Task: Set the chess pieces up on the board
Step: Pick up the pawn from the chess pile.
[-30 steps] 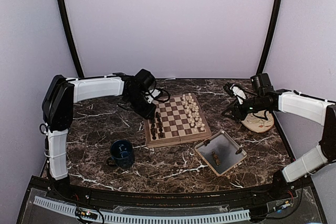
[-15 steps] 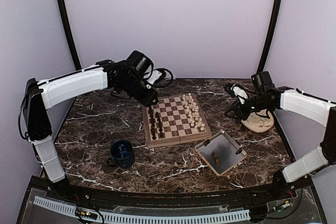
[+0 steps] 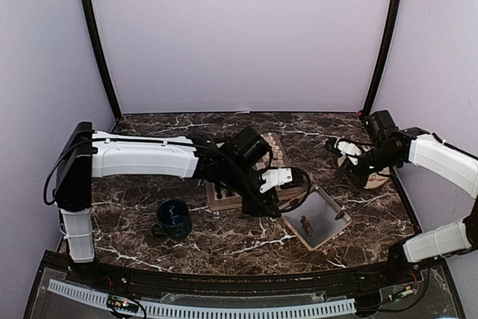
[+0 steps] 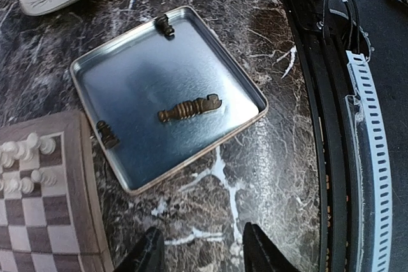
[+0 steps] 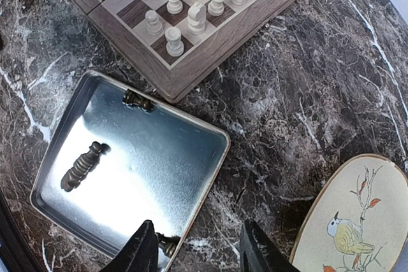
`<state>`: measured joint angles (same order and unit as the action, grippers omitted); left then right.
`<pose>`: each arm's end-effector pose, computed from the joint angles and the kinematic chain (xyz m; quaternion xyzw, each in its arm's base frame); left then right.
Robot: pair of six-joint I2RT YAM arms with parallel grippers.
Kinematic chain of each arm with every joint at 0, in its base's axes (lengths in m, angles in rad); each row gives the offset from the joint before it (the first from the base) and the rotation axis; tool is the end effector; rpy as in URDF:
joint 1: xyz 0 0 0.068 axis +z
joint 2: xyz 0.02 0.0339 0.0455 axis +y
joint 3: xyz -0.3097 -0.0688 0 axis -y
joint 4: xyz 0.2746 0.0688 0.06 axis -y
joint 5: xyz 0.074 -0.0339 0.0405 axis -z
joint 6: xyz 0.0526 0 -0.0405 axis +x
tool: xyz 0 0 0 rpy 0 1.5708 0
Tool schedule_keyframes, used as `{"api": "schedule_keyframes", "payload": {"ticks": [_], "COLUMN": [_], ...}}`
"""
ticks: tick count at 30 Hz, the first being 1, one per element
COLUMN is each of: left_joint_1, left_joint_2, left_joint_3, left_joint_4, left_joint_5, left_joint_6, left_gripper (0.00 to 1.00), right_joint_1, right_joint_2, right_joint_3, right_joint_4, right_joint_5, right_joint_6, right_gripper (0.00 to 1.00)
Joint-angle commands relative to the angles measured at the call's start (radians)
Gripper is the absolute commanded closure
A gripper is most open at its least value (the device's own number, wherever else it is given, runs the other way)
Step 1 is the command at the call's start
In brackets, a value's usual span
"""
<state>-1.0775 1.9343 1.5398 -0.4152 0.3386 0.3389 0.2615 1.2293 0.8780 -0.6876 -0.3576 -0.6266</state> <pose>0.2176 -0.4416 0.2633 0.6428 0.6544 -0.2780 0.2850 0.2438 0.0843 0.2609 -0.4501 0.8373 0.1218 0.2855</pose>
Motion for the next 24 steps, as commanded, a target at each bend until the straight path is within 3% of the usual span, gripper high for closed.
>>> {"api": "schedule_keyframes", "payload": {"ticks": [1, 8, 24], "left_joint_1": [0.016, 0.016, 0.011], "left_joint_2": [0.108, 0.239, 0.464], "left_joint_3": [0.088, 0.177, 0.393], "left_joint_4": [0.041, 0.107, 0.122], "left_joint_5": [0.131, 0.179, 0.278], "left_joint_6": [0.182, 0.308, 0.327], "left_gripper": [0.54, 0.54, 0.54], "right_joint_1": [0.001, 0.002, 0.002], "right_joint_2": [-0.034, -0.068, -0.070], "right_joint_3": [-0.009, -0.025, -0.030], "right_joint_4": [-0.080, -0.102, -0.110], "right_joint_5": [0.031, 0.016, -0.005], "right_joint_6": [-0.038, -0.016, 0.031], "right_gripper": [0.55, 0.55, 0.55]}}
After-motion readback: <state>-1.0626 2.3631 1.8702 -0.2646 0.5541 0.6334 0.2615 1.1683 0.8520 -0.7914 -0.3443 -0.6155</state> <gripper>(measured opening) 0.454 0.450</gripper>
